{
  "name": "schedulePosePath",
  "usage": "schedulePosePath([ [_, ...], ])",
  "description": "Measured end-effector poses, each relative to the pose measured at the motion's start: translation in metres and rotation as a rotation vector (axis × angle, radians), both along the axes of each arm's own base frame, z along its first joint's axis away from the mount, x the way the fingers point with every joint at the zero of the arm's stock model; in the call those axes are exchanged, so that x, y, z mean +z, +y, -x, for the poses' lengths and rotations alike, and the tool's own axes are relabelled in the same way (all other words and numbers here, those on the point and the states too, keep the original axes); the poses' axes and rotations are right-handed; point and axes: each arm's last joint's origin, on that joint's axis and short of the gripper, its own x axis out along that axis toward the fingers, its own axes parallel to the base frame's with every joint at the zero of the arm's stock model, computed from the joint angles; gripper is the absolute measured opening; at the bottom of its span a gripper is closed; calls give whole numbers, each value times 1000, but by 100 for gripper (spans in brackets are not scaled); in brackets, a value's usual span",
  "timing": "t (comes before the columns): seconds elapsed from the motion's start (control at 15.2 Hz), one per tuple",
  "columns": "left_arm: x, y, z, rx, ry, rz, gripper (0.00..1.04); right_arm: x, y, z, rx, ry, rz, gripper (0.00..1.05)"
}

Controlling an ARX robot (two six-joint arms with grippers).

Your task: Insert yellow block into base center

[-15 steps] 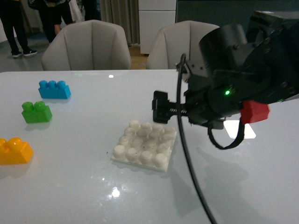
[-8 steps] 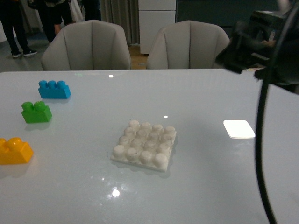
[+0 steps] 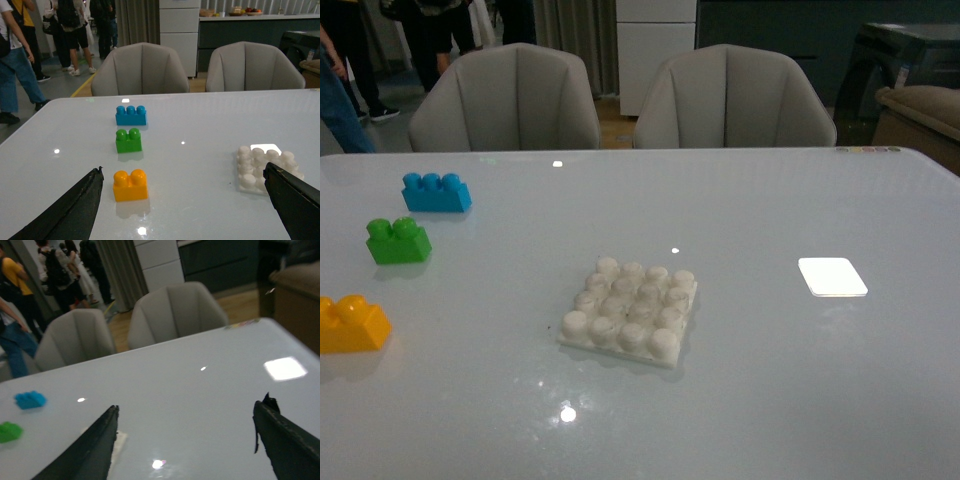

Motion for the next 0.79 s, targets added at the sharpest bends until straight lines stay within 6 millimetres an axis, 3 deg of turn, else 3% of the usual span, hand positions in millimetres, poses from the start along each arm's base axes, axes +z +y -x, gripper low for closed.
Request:
schedulePosePath([
  [0.2,0,0,0,0,0,0,98,-16,-1,30,-37,4,155,56],
  [0.33,0,0,0,0,0,0,98,-22,-1,44,-42,-81,206,31],
  [0.46,0,0,0,0,0,0,98,-37,-1,45,-38,-45,218,7],
  [0.53,0,0,0,0,0,0,98,-42,-1,46,-37,-41,225,2],
  [0.79,0,0,0,0,1,0,98,-53,-1,58,-39,-52,226,2],
])
